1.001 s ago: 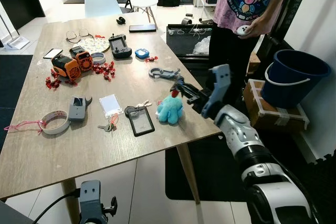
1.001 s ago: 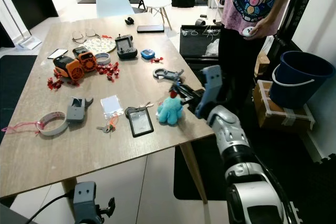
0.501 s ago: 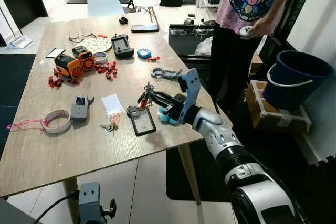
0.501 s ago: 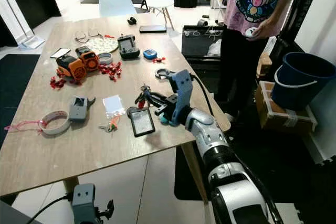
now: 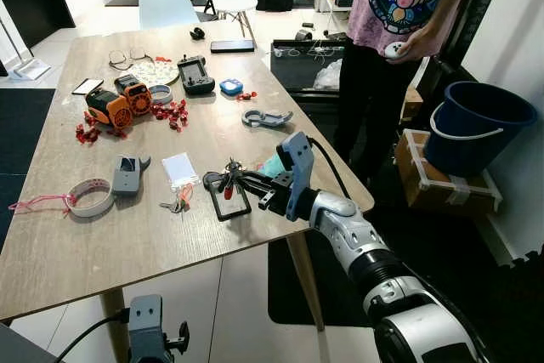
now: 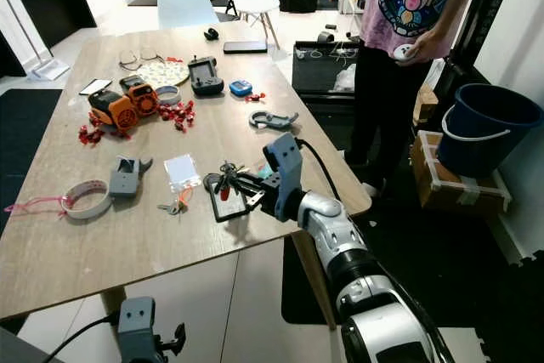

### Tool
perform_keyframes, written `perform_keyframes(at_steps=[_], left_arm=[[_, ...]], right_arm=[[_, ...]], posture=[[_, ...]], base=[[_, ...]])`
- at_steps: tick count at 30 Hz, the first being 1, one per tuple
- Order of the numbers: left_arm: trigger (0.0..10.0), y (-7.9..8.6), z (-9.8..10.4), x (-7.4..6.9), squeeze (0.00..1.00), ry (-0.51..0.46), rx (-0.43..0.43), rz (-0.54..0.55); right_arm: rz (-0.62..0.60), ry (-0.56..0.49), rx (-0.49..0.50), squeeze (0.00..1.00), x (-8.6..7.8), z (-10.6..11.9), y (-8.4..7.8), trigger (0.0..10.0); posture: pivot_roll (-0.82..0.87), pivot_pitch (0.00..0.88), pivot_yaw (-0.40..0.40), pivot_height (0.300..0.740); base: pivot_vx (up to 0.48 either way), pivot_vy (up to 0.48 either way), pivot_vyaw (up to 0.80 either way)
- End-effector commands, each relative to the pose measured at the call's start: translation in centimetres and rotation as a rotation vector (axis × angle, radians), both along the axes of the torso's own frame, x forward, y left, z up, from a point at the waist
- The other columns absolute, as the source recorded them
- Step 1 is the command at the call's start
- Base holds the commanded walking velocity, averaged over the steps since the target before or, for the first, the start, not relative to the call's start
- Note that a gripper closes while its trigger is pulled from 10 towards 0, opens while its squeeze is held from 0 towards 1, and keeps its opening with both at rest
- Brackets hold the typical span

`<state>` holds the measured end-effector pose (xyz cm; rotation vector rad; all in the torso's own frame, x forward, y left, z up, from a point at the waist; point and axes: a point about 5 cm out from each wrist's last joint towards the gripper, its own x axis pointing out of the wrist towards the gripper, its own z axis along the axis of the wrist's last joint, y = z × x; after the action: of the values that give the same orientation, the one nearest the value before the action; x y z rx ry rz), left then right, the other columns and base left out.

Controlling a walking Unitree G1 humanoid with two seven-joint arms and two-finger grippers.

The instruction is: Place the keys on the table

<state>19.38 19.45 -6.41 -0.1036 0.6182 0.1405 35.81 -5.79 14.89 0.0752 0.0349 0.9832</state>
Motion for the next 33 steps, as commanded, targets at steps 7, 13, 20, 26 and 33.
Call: perform_keyframes(at_steps=[7, 13, 20, 26, 33], left_arm=[[10.0, 0.2, -0.1, -0.3, 0.0, 0.011, 0.007, 0.001], [10.0, 0.3, -0.2, -0.3, 0.0, 0.013, 0.008, 0.001], [10.0, 0.3, -0.2, -0.5, 0.0, 0.015, 0.01, 0.004], [10.0, 0.4, -0.3, -0.7, 0.0, 0.016, 0.012, 0.006], [10.0, 0.7, -0.3, -1.0, 0.0, 0.019, 0.021, 0.002]], right_arm=[[-0.104, -0.048, -0.018, 0.0, 0.8, 0.6, -0.8, 10.0], [-0.244, -0.075, 0.041, 0.0, 1.7, 1.7, -2.6, 10.0], [-0.812, -0.109, 0.328, 0.0, 3.2, 4.1, -12.1, 10.0], [-1.225, -0.034, 0.385, 0.0, 0.7, 1.5, -21.6, 10.0], [-1.561, 0.232, 0.115, 0.0, -8.3, -8.2, -29.2, 10.0]], posture=[[0.04, 0.075, 0.011, 0.74], [0.04, 0.073, 0.011, 0.74], [0.04, 0.067, 0.007, 0.74], [0.04, 0.061, 0.006, 0.74], [0.03, 0.052, 0.009, 0.74]], base=[[0.0, 0.0, 0.0], [0.0, 0.0, 0.0], [0.0, 0.0, 0.0], [0.0, 0.0, 0.0], [0.0, 0.0, 0.0]])
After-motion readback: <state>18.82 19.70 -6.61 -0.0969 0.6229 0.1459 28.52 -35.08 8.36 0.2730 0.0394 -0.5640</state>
